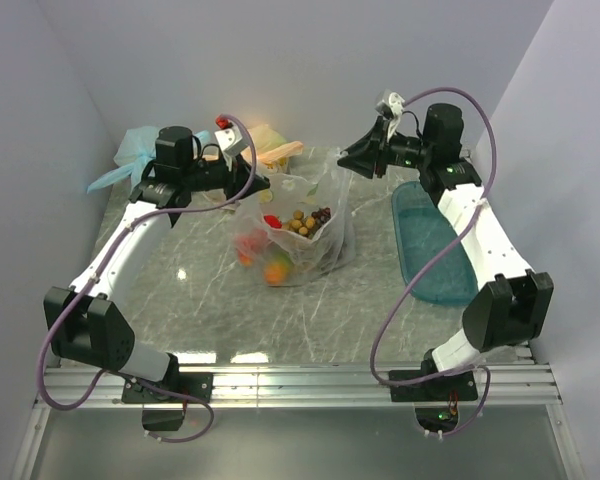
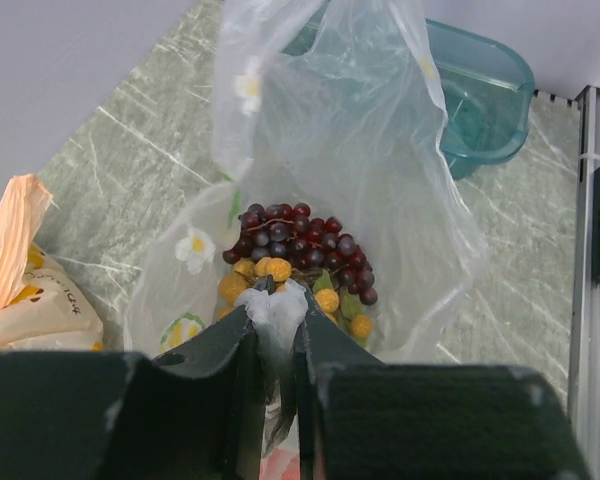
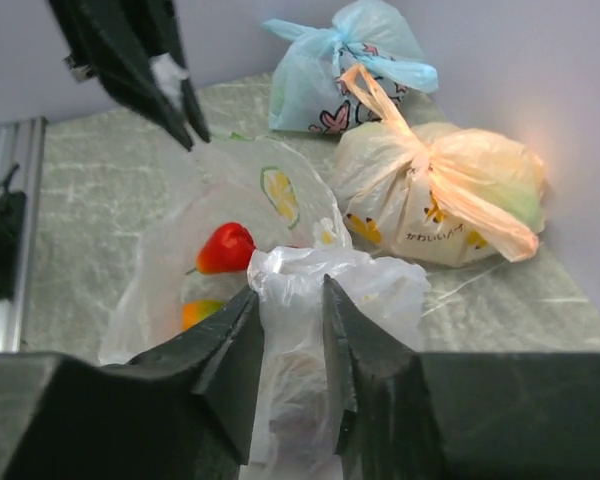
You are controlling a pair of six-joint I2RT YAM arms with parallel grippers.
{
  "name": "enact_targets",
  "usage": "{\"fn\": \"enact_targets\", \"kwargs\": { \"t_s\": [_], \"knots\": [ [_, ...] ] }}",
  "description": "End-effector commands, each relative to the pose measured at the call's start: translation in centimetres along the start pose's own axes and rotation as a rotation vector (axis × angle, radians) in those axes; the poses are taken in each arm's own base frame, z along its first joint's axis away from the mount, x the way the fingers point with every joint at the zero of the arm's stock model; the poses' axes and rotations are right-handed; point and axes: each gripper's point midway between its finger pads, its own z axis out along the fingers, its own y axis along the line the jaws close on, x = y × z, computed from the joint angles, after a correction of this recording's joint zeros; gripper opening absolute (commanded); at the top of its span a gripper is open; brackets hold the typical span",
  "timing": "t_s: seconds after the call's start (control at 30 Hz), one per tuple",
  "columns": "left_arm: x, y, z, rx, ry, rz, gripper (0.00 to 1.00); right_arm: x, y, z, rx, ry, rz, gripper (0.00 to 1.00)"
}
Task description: Place the fake fruits into the plastic bag and tie a complex knot
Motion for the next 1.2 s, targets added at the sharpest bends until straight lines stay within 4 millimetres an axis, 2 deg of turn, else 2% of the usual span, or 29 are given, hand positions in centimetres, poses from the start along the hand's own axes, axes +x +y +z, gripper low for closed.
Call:
{"fn": "enact_targets", "kwargs": {
  "t_s": [0.0, 0.03, 0.07, 0.1, 0.17, 0.27, 0.3, 0.33, 0.37, 0.4, 0.47, 0.5, 0.53, 0.57, 0.6, 0.63, 0.67, 0.7, 0.73, 0.77, 0.8, 0.87, 0.9, 0.93, 0.97, 1.03, 1.07, 1.13, 1.17],
  "knots": [
    [-2.6, -0.8, -0.5, 0.016, -0.047, 0.007, 0.18, -1.0, 0.0, -0.3, 0.021, 0.042, 0.056, 0.49],
    [-2.5, -1.1, -0.6, 0.021, -0.050, -0.001, 0.18, -1.0, 0.0, -0.5, 0.035, 0.051, 0.066, 0.62],
    [-2.2, -1.4, -0.6, 0.026, -0.055, -0.004, 0.18, -0.3, 0.0, -0.6, 0.057, 0.066, 0.112, 0.69],
    [-2.5, -2.0, -0.9, 0.038, -0.067, 0.007, 0.18, -0.6, -0.1, -1.0, 0.099, 0.061, 0.110, 0.75],
    [-2.0, -2.6, -1.2, 0.041, -0.076, 0.013, 0.19, 0.6, -0.1, -1.0, 0.135, 0.064, 0.145, 0.76],
    [-1.0, -3.0, -1.4, 0.041, -0.074, -0.006, 0.17, 0.8, 1.1, -1.2, 0.111, 0.064, 0.132, 0.45],
    [-1.4, -3.2, -1.6, 0.036, -0.087, -0.005, 0.15, 0.1, 1.6, -1.4, 0.107, 0.049, 0.113, 0.24],
    [-1.5, -3.2, -1.7, 0.025, -0.091, -0.013, 0.11, -0.4, 1.7, -1.4, 0.117, 0.028, 0.113, 0.13],
    [-1.7, -3.4, -1.9, 0.019, -0.098, -0.019, 0.02, -1.0, 1.8, -1.5, 0.133, 0.010, 0.110, 0.04],
    [-2.1, -3.5, -2.1, 0.012, -0.106, -0.025, 0.01, -2.4, 2.5, -1.8, 0.142, -0.020, 0.094, 0.00],
    [-4.3, -3.4, -3.1, -0.021, -0.151, -0.055, 0.01, -4.3, 2.5, -2.4, 0.194, -0.080, 0.099, 0.00],
    [-5.3, -3.3, -3.6, -0.036, -0.172, -0.091, 0.01, -6.0, 3.2, -3.3, 0.221, -0.116, 0.072, 0.00],
    [-6.9, -2.1, -4.7, -0.080, -0.218, -0.075, 0.00, -7.0, 2.7, -4.0, 0.282, -0.157, 0.069, 0.00],
    [-8.9, -1.7, -5.9, -0.103, -0.263, -0.057, 0.00, -8.0, 2.6, -4.8, 0.315, -0.187, 0.058, 0.00],
    [-10.4, -1.2, -6.9, -0.122, -0.303, -0.078, 0.01, -9.7, 2.8, -6.1, 0.360, -0.233, 0.025, 0.00],
    [-11.9, 0.1, -8.6, -0.176, -0.346, -0.049, 0.01, -11.2, 2.8, -6.8, 0.387, -0.273, 0.015, 0.00],
    [-13.9, 0.2, -9.6, -0.186, -0.379, -0.020, 0.01, -12.2, 2.7, -7.5, 0.416, -0.296, 0.007, 0.00],
    [-14.7, 0.6, -10.5, -0.202, -0.395, -0.025, 0.00, -13.4, 3.1, -8.1, 0.422, -0.316, -0.010, 0.00],
    [-15.5, 0.5, -11.0, -0.204, -0.407, -0.015, 0.00, -13.7, 3.4, -8.4, 0.425, -0.323, -0.009, 0.00],
    [-16.6, -0.3, -11.5, -0.198, -0.423, 0.009, 0.00, -14.4, 4.3, -8.8, 0.421, -0.338, -0.024, 0.00],
    [-16.6, -0.9, -11.6, -0.180, -0.423, -0.004, 0.01, -14.4, 4.8, -8.9, 0.415, -0.340, -0.029, 0.00],
    [-13.5, -1.3, -11.0, -0.172, -0.370, -0.081, 0.00, -11.4, 5.1, -8.1, 0.427, -0.281, -0.013, 0.00],
    [-11.7, -1.3, -10.7, -0.175, -0.344, -0.107, 0.00, -10.6, 5.3, -8.4, 0.452, -0.268, -0.030, 0.00],
    [-8.7, -1.5, -9.9, -0.147, -0.306, -0.159, 0.01, -7.5, 5.2, -8.0, 0.448, -0.215, 0.022, 0.00],
    [-8.6, -2.5, -10.2, -0.129, -0.300, -0.142, 0.01, -7.4, 6.1, -8.3, 0.440, -0.218, 0.021, 0.00],
    [-9.7, -3.6, -11.0, -0.145, -0.318, -0.045, 0.00, -7.4, 6.8, -8.8, 0.450, -0.223, 0.013, 0.00],
    [-10.1, -3.8, -11.3, -0.153, -0.324, -0.030, 0.00, -8.3, 7.6, -9.5, 0.462, -0.249, -0.010, 0.00],
    [-9.4, -4.2, -11.4, -0.157, -0.290, -0.040, 0.00, -7.8, 7.8, -10.0, 0.484, -0.252, -0.011, 0.00],
    [-8.9, -4.4, -11.4, -0.150, -0.279, -0.049, 0.00, -7.9, 8.7, -10.3, 0.476, -0.263, -0.022, 0.00]
  ]
}}
